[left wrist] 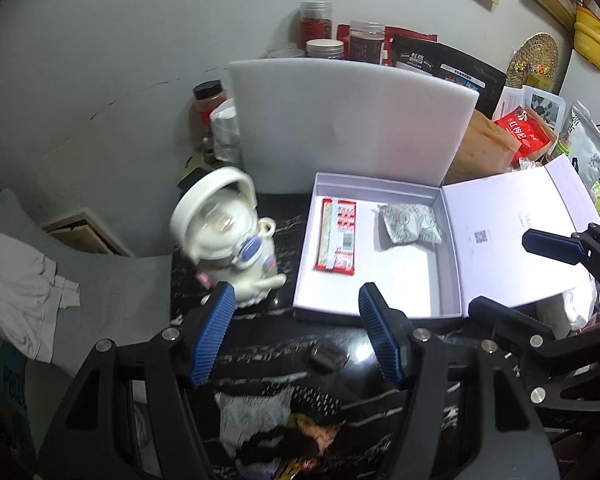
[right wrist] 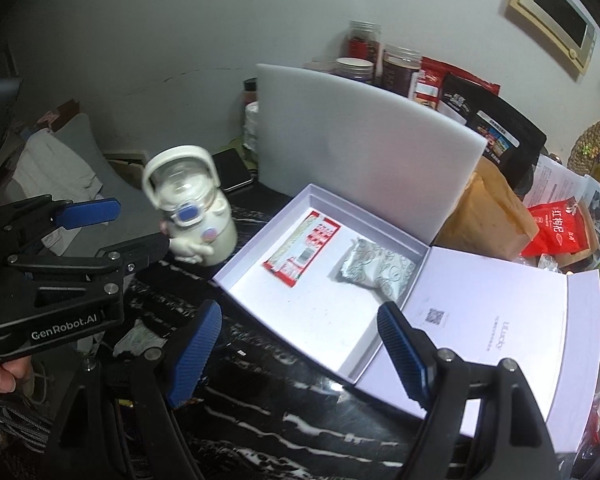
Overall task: Organize objects
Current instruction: 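Withdraw both open tools from the box back toward the pile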
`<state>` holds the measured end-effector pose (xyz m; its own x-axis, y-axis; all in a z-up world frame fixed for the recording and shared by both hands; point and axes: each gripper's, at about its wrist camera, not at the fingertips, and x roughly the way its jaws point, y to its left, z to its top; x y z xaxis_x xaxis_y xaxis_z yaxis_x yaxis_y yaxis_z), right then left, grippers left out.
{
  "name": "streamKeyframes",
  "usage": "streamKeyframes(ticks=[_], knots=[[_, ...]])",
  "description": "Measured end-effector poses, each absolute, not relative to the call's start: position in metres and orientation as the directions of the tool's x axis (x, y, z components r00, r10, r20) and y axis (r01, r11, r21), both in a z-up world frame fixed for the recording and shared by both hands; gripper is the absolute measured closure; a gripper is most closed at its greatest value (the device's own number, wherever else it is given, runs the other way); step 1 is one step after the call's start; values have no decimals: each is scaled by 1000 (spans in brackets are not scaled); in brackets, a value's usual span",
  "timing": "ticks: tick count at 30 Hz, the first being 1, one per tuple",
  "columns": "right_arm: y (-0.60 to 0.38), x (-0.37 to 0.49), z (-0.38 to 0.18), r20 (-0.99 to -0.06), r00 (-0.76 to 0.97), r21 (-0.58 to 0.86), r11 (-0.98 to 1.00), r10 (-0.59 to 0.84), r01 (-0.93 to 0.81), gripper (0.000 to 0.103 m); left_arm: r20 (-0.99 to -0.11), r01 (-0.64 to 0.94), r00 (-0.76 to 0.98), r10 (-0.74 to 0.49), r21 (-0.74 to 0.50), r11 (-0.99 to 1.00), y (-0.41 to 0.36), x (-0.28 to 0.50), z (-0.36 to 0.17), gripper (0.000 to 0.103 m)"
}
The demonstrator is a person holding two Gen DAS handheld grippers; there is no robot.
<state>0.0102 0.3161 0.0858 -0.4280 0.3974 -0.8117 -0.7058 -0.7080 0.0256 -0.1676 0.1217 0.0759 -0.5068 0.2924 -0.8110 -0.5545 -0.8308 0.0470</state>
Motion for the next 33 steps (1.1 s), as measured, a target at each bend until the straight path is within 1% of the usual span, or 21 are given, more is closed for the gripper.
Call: streamKeyframes(ticks=[8, 14, 23, 33], knots=[[275, 2, 87, -817, -446, 34, -740, 366, -671, 22, -821, -515, -508, 261, 46, -856, 73, -137, 75, 40], [254, -7, 78, -830, -461, 50, -781, 314, -622, 22, -829, -465, -511, 229, 43, -884, 45, -120, 73, 40], [239, -22, 71, -835, -503, 66, -866, 223, -495, 22, -829, -321, -537, 155, 31, -947, 9, -96, 71, 40], [229, -34, 65, -834, -539, 83, -938, 119, -336, 22, -840, -167, -537, 71, 24, -986, -11, -67, 60, 40]])
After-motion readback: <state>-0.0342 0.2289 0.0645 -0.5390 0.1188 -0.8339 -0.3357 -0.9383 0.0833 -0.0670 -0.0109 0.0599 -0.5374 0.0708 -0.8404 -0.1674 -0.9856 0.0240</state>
